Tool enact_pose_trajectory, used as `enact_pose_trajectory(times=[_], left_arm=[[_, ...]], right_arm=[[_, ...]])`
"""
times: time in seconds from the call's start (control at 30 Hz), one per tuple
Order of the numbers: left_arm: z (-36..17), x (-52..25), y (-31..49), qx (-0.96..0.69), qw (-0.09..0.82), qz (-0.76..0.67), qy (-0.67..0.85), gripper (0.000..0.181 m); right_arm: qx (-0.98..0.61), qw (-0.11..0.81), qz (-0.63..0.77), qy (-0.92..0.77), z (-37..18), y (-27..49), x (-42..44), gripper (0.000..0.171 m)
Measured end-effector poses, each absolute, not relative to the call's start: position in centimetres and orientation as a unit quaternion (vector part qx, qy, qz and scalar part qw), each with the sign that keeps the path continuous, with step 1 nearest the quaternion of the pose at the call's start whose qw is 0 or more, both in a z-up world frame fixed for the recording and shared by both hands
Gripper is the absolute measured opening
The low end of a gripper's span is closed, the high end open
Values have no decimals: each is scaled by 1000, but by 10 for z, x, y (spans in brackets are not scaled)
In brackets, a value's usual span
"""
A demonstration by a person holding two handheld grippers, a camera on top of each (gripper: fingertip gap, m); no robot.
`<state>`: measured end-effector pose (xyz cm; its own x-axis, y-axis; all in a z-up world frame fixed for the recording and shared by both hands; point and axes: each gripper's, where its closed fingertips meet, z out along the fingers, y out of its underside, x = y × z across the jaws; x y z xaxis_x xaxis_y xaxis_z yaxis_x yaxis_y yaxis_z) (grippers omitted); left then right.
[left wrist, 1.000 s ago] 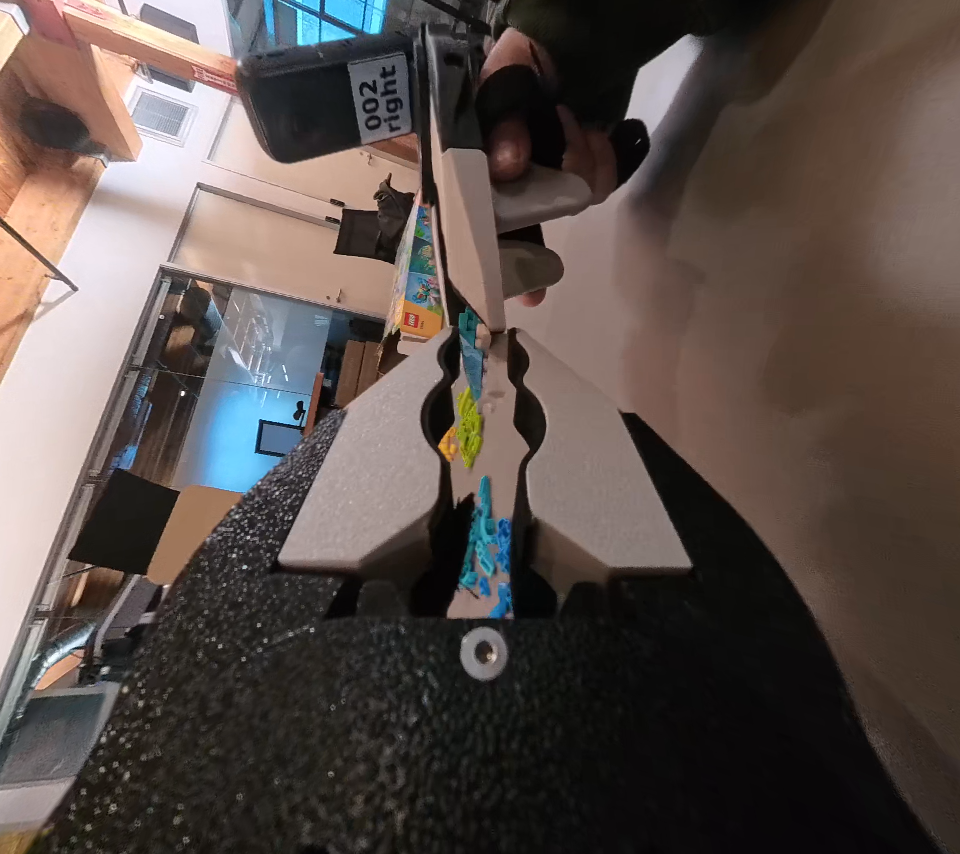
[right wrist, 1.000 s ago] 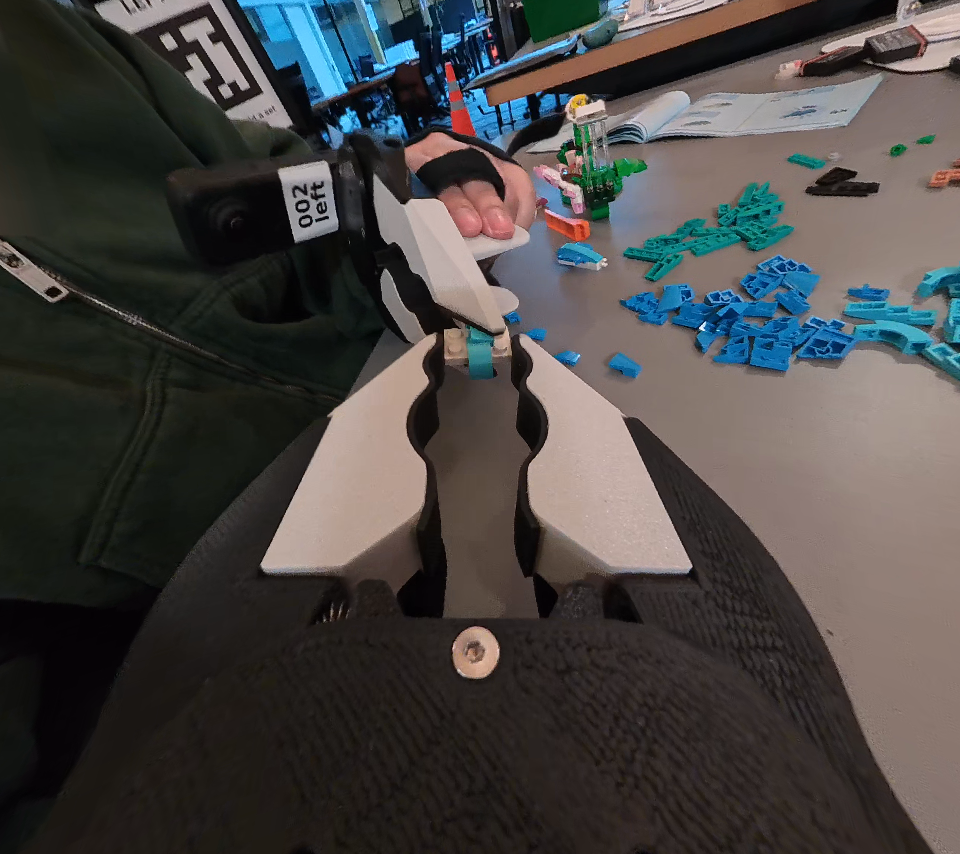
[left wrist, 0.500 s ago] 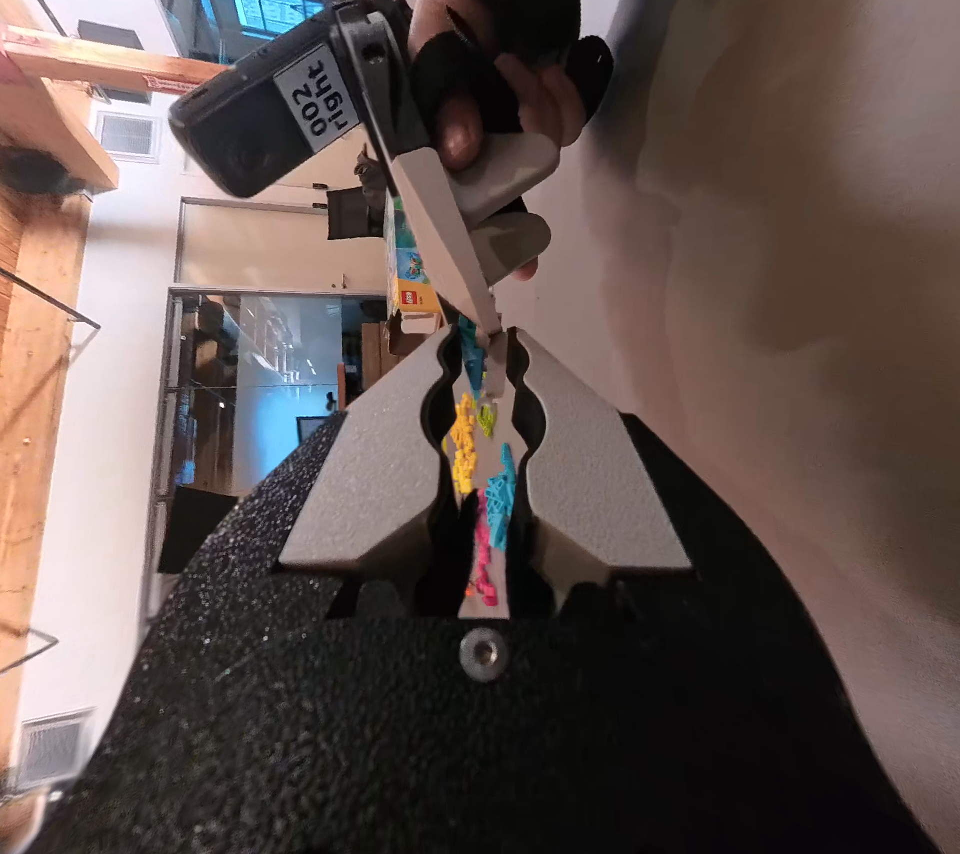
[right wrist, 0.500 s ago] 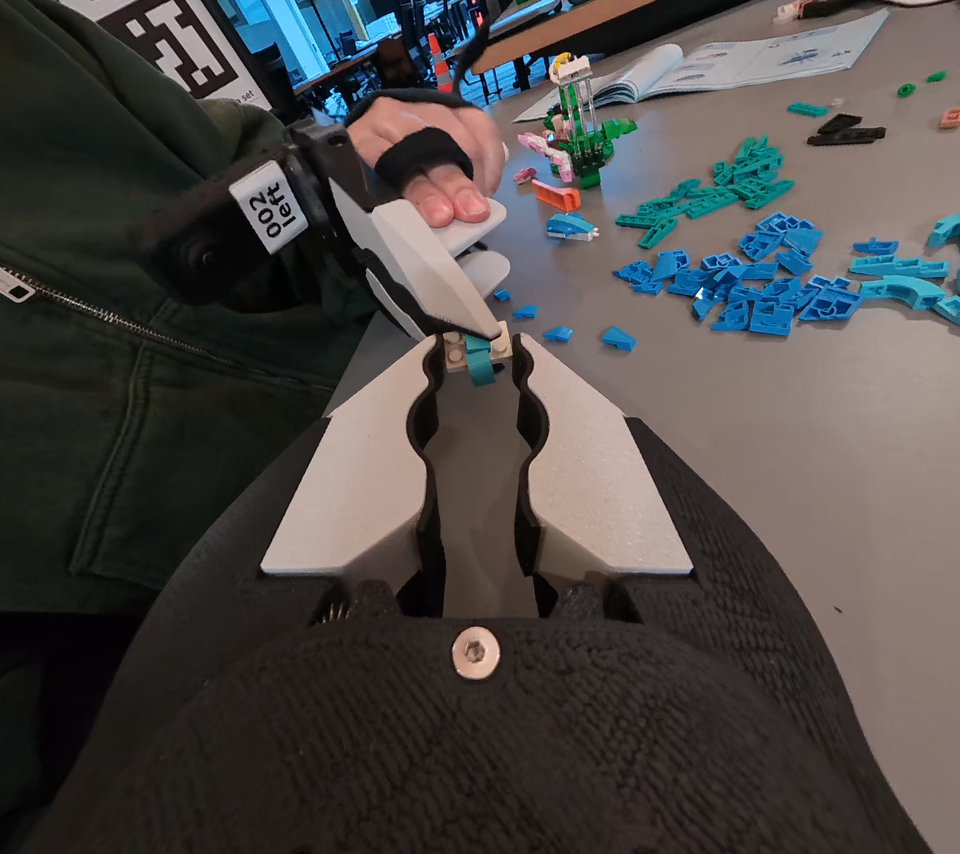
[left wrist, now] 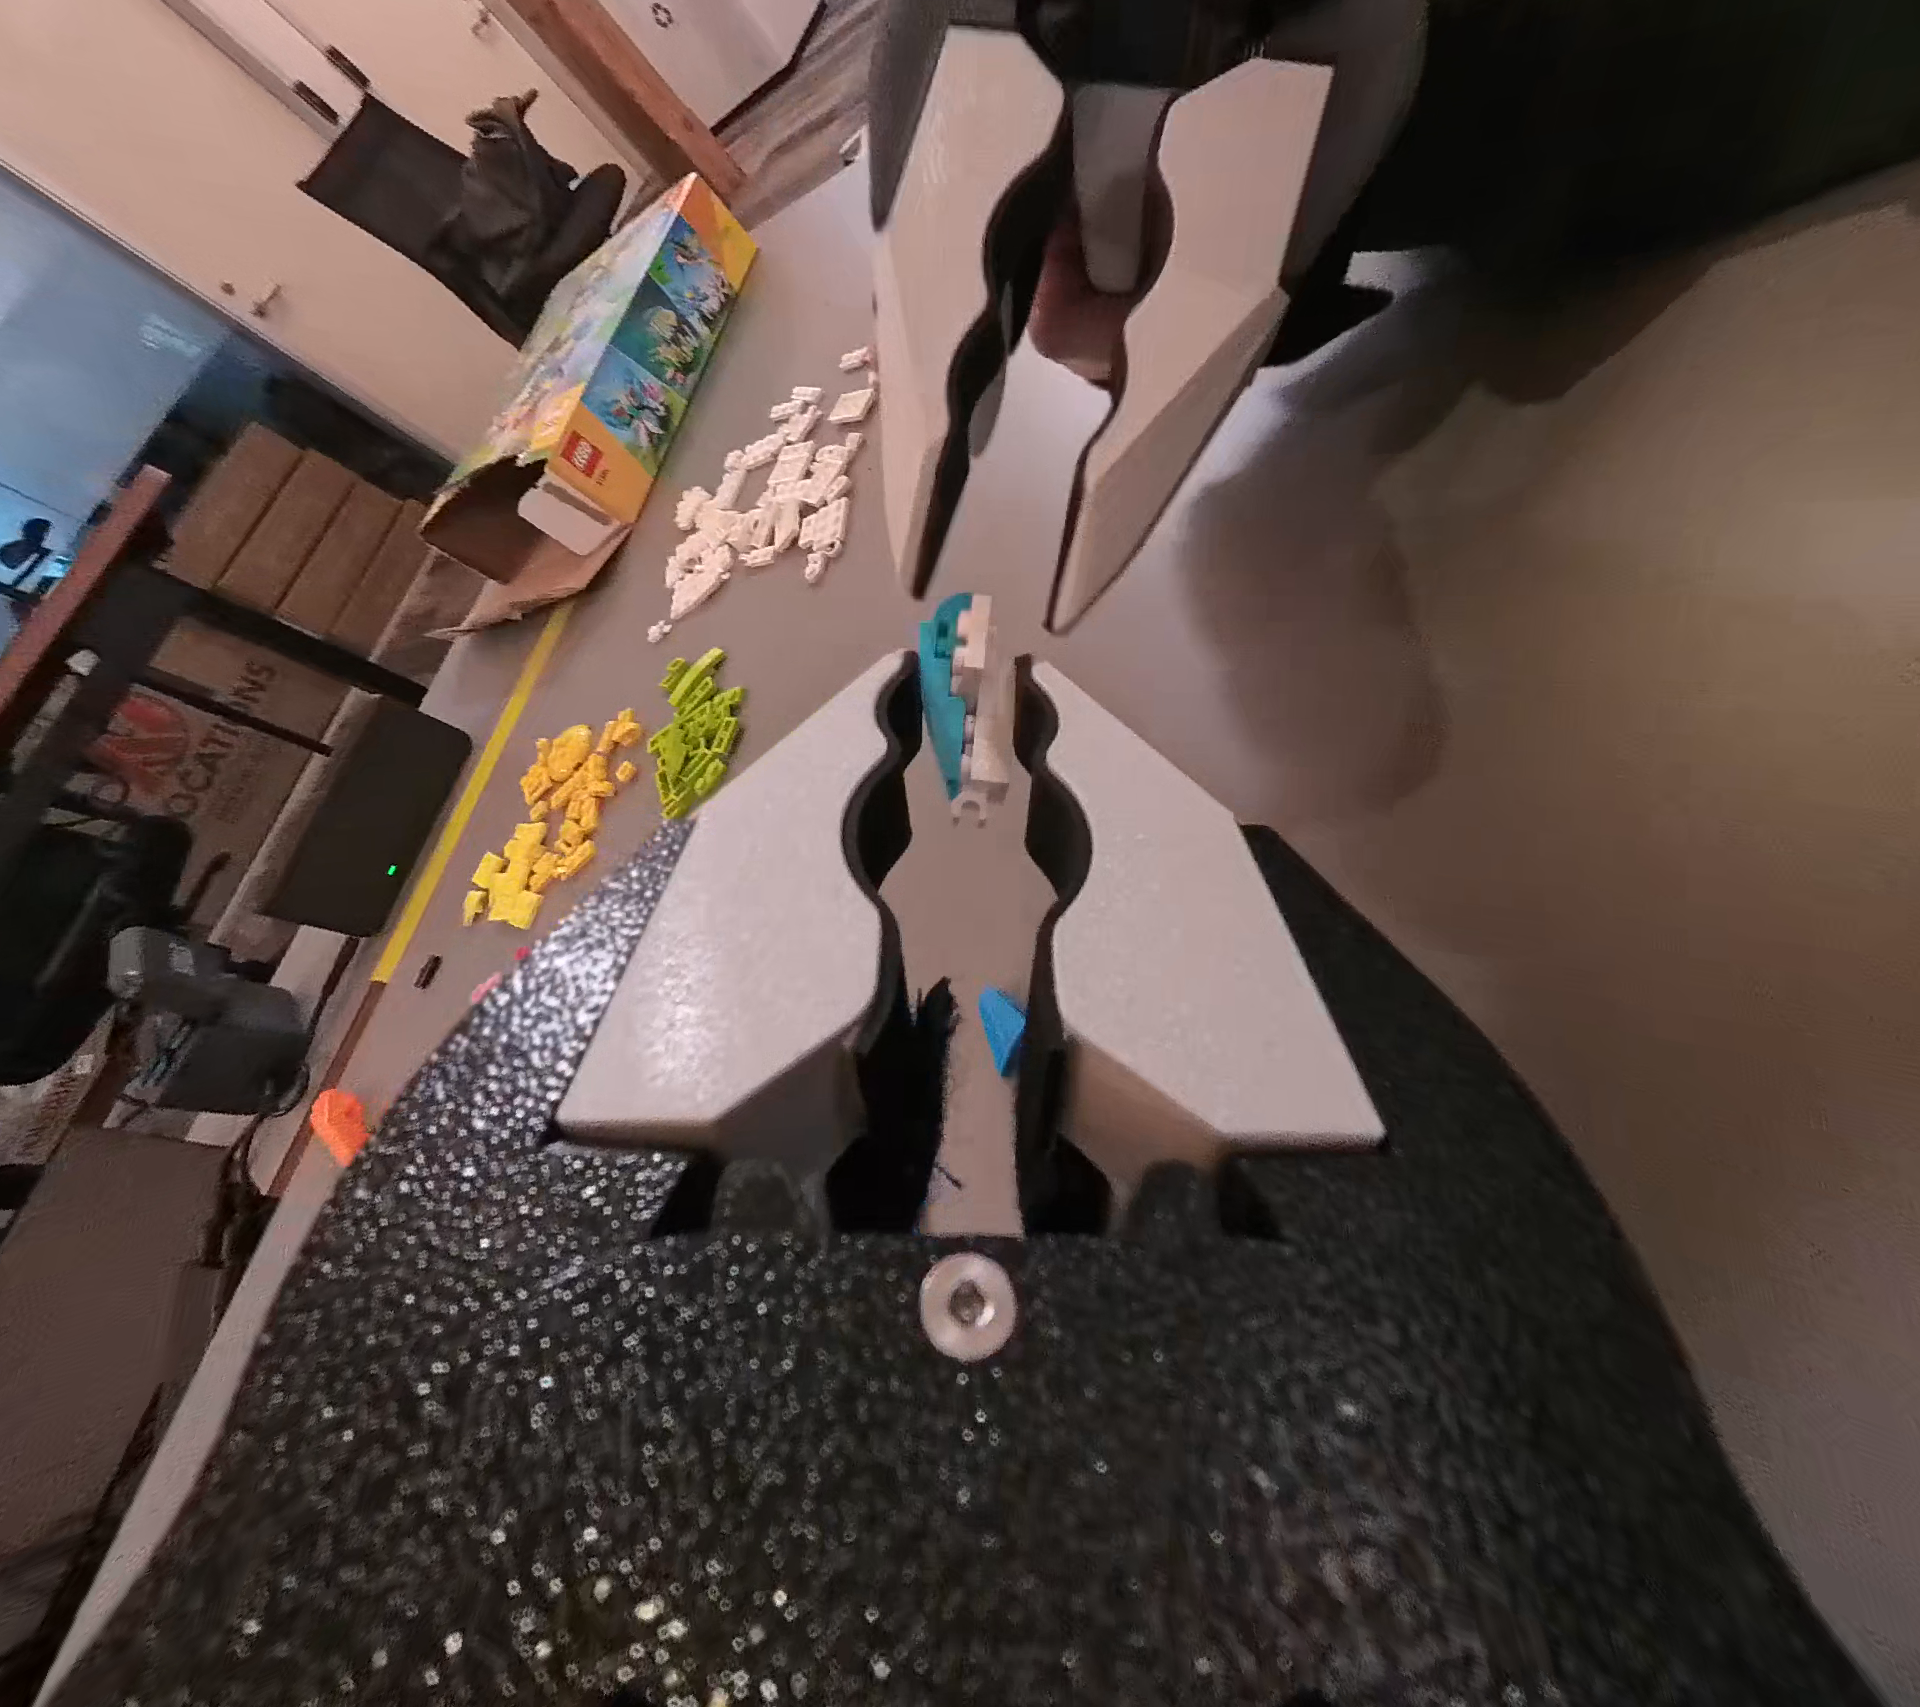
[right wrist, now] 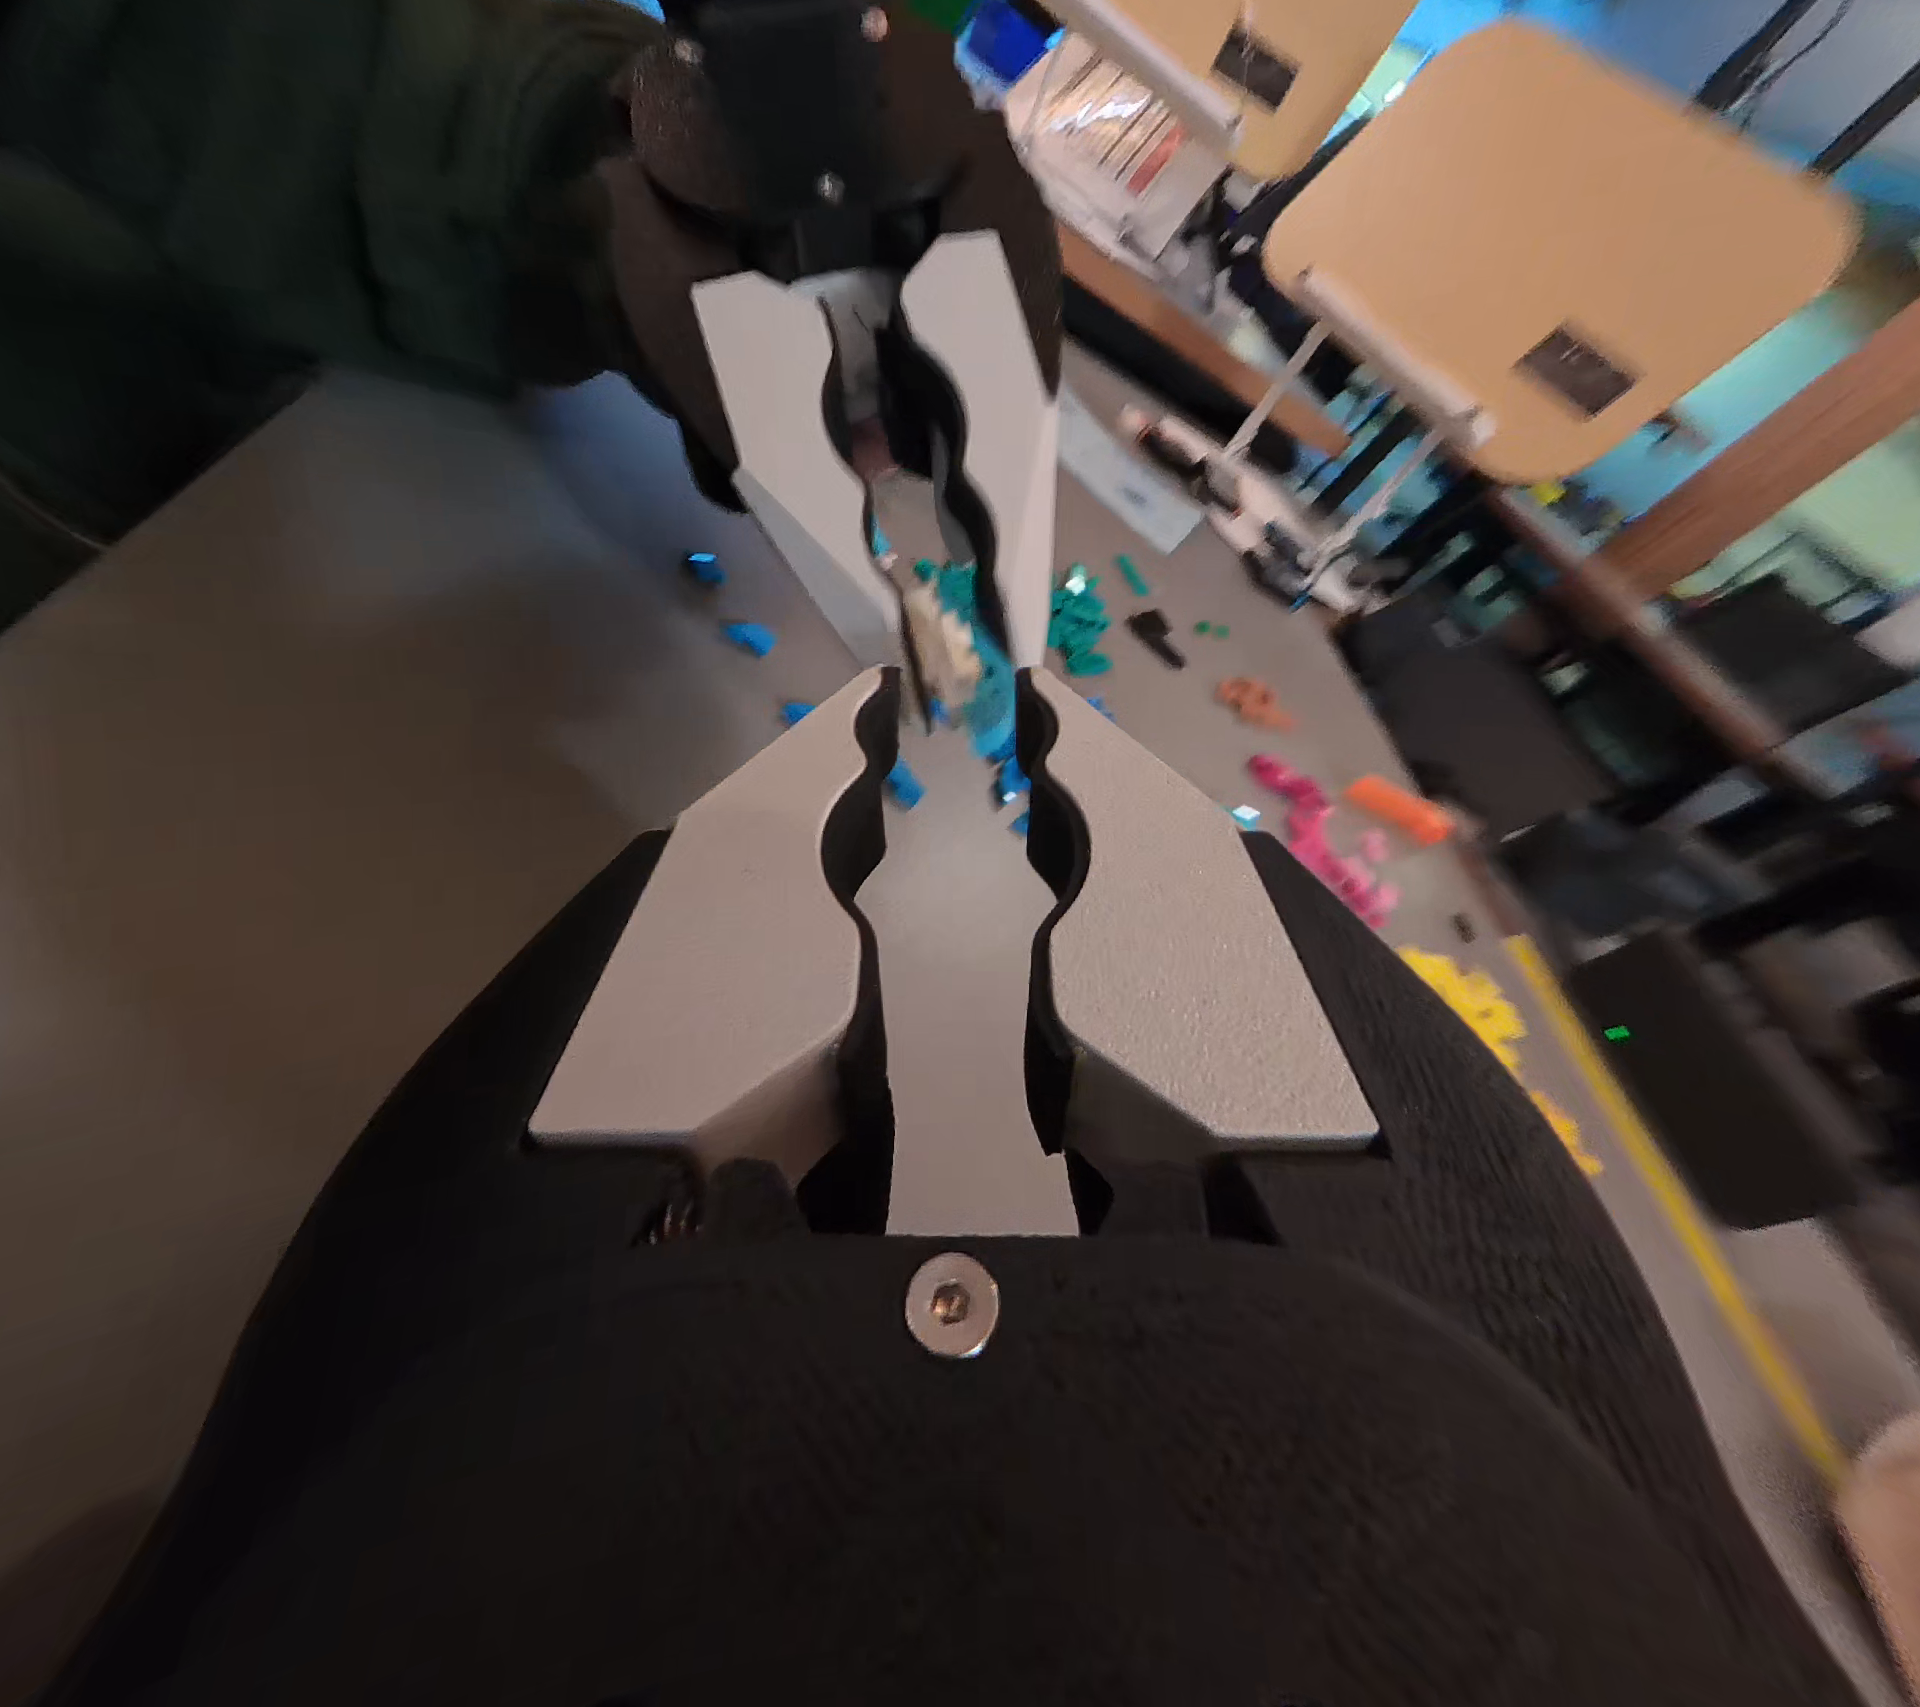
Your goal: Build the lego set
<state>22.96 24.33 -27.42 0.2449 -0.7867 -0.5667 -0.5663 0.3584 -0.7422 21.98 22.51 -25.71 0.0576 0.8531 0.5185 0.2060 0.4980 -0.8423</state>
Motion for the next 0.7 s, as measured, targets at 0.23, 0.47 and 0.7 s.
enact_pose_trajectory(times=[0.23,0.47,0.7], left_arm=[[-277,232,238,-548,555,-108,617,15],[-276,232,237,-547,560,-123,610,15],[-275,232,231,-550,549,-153,611,15]], right_arm=[[-427,585,260,-638,-262,224,222,16],[-445,556,280,-644,-268,224,225,21],[-444,553,291,-642,-269,225,225,10]])
